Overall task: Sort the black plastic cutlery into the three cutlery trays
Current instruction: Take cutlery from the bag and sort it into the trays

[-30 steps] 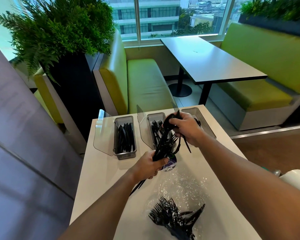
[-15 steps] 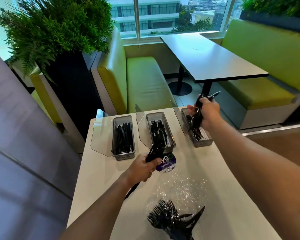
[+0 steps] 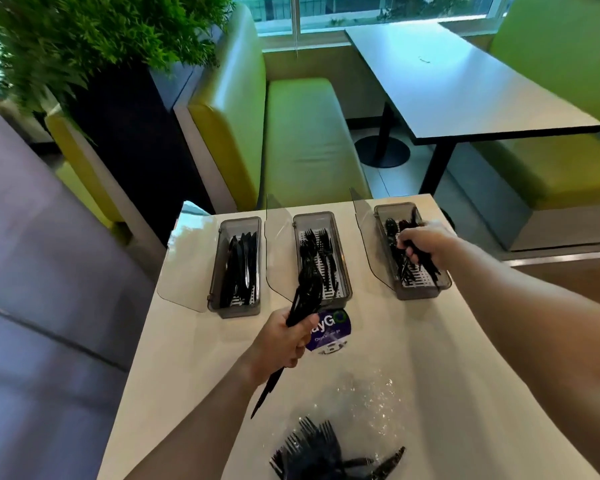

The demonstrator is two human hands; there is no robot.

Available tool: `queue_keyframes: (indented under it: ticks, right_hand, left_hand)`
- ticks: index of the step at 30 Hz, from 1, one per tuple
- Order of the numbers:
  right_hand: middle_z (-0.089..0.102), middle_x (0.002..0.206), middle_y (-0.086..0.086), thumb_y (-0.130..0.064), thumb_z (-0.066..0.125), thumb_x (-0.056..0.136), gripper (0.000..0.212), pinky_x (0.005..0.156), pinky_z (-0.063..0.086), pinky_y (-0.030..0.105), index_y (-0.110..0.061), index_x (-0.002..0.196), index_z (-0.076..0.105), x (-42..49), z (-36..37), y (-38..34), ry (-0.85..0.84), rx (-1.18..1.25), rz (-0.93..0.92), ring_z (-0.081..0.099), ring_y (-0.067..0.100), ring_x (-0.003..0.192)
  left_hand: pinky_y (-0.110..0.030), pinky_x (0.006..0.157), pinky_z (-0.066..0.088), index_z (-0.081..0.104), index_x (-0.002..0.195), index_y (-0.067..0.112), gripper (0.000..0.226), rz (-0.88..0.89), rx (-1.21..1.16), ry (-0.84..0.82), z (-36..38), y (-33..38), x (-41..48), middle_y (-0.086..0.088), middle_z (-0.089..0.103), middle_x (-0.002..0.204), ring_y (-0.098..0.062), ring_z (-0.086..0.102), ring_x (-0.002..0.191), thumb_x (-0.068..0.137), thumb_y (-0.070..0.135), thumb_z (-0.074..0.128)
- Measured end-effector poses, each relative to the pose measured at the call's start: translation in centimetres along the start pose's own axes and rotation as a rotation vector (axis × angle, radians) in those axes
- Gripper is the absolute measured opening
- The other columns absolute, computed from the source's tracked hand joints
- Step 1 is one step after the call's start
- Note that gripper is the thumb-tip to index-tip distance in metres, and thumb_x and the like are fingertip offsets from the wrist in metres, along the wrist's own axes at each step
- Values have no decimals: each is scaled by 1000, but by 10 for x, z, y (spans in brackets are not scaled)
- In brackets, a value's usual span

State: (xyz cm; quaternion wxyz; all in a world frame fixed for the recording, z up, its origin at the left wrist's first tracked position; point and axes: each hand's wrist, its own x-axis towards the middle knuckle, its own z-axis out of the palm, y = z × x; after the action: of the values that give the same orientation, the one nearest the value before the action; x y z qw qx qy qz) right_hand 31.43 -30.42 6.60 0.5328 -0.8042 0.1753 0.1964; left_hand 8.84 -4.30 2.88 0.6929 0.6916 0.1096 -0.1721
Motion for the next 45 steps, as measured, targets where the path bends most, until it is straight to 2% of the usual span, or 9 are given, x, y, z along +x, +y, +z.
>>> queue_keyframes:
  ticks: [6,9,13,19,26,30,35,42,45]
  right_hand:
    - [64,73,15,-6,67,87,7,54,49,32,-2,92,63,46,5,30,57,-207,25,53,23,53]
    - [72,90,14,-24,82,81,32,83,59,46,-8,104,66,57,5,35,94,-234,-1,70,30,78]
    - [69,114,11,-23,75,86,48,92,55,41,-10,129,60,51,4,34,144,-226,-98,68,30,99]
    - [71,108,10,-15,60,93,21,84,58,46,-17,113,68,5,9,22,236,23,-304,67,23,86]
    - [70,85,18,-22,61,101,19,54,53,35,-5,96,67,-99,70,-11,-5,250,-564,64,23,59]
    - [72,101,13,-43,65,95,33,70,58,38,-13,111,66,-141,113,-1,-308,211,-473,68,21,79]
    - [69,89,18,-32,58,101,30,74,56,49,-4,109,65,-168,147,15,-555,311,-283,65,29,70]
    - [68,70,12,-13,42,106,29,58,58,38,5,114,63,-184,152,-5,-338,619,-207,68,25,60]
    - [52,61,9,-10,38,107,26,48,52,35,0,107,61,-178,150,-14,-207,717,-208,54,23,48]
  left_hand:
    - [-33,49,14,41,79,16,31,-13,-10,19,4,1,11,0,36,62,-13,27,49,101,28,59]
    - [-31,48,15,41,79,15,31,-15,-15,27,5,2,14,1,37,61,-13,27,48,101,27,59]
    - [-28,46,18,41,78,15,32,-15,-24,31,7,3,15,1,38,60,-13,27,47,102,26,58]
    - [-26,44,26,46,89,10,24,41,-85,-5,6,9,5,-2,42,62,-15,31,48,101,25,59]
    - [-25,43,27,55,95,5,23,91,-190,-40,0,17,-12,-4,45,64,-16,32,48,101,28,58]
    - [-25,42,28,54,95,6,23,117,-228,-11,-6,23,-23,-4,46,63,-16,34,46,100,28,61]
    - [-25,42,27,52,87,10,26,163,-216,26,-16,28,-36,-5,46,64,-15,35,45,100,31,59]
    - [-22,41,28,52,99,7,24,158,-225,63,-28,21,-52,-4,48,62,-15,35,43,102,31,56]
    - [-22,41,27,56,94,10,25,150,-181,102,-35,17,-56,-1,47,60,-14,32,44,100,33,59]
